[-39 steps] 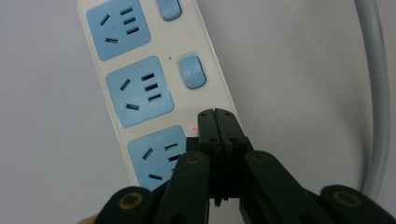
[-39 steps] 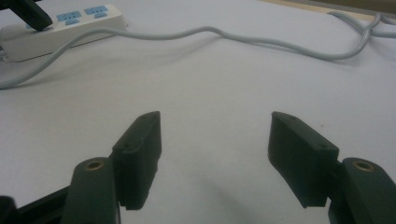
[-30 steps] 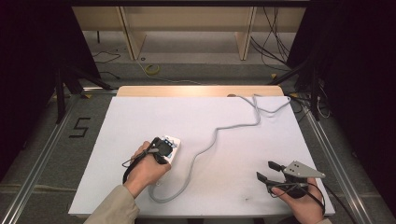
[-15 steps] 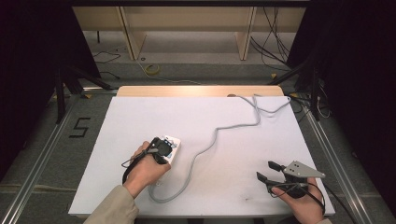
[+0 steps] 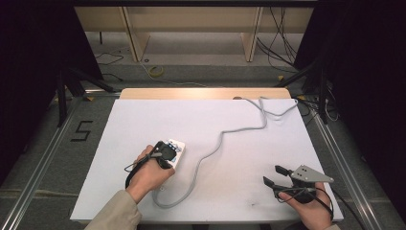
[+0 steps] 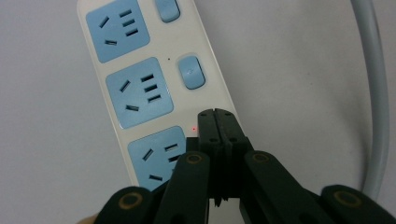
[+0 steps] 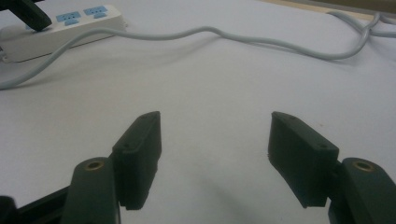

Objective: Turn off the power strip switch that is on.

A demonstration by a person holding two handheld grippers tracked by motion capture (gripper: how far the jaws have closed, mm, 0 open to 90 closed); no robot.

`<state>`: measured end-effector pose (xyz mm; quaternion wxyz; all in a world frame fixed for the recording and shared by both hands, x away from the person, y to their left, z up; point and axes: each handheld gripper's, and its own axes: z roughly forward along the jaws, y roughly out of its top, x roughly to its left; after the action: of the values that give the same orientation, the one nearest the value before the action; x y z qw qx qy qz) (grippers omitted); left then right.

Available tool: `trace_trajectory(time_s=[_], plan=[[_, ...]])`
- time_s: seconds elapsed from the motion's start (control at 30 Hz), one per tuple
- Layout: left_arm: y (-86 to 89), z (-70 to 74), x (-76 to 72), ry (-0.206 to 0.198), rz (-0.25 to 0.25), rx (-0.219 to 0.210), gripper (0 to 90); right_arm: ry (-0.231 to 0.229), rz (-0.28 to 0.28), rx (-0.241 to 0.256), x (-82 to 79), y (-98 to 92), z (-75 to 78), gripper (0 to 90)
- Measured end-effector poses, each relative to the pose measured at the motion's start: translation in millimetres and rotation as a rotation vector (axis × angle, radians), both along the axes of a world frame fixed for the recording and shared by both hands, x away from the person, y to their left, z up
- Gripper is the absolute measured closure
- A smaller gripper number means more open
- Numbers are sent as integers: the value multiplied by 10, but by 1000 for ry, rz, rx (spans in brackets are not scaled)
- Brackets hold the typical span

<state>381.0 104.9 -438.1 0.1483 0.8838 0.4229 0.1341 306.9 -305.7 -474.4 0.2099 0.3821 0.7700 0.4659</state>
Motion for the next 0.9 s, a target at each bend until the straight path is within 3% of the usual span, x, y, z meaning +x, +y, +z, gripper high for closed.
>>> trace_trajectory(time_s=[0.07, 0.13, 0.63, 0.9], plan=[[15, 32, -4, -19, 4, -13, 895, -1, -1, 2, 1, 0, 0, 359], [33, 33, -4, -3, 2, -18, 895, -1, -1, 2, 1, -1, 0, 359], [86, 81, -39, -113, -14, -85, 894, 0, 1, 1, 4, -4, -5, 359], [110, 122, -53, -169, 2, -121, 853, -2, 0, 2, 0, -5, -2, 359]])
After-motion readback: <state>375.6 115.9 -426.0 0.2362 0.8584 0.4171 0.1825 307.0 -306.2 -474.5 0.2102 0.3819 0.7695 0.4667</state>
